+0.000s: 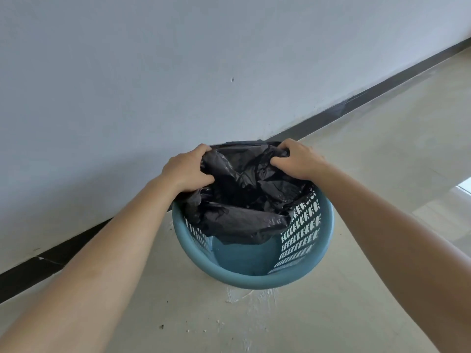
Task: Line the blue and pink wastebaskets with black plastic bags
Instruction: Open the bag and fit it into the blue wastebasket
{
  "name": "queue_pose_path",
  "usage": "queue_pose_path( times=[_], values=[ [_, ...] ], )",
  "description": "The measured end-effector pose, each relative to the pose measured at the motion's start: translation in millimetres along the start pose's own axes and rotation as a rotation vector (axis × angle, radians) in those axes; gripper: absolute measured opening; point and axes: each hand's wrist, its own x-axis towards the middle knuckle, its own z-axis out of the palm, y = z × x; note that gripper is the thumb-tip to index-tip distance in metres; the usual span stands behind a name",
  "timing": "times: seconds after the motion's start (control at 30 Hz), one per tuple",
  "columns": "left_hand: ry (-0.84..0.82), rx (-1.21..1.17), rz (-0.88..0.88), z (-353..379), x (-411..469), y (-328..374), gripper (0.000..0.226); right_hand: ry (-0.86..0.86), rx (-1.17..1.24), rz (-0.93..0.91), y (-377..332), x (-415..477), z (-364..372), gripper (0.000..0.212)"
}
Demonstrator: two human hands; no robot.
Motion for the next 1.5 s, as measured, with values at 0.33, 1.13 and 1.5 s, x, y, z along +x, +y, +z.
queue_pose_path(
  times=[0.33, 1.13, 1.5],
  values=[
    [0.025, -0.793, -0.253, 7, -11, -6, 0.038, -0.043, 0.141, 0.105, 14, 10, 3, 0.057],
    [0.238, 0.464, 0.193, 9, -82, 63, 0.034, 0.432, 0.805, 0.198, 15, -56, 42, 0.032],
    [0.826, 0.144, 0.59, 46, -129, 61, 0.027, 0.235, 1.15, 0.394, 19, -51, 37, 0.024]
  ],
)
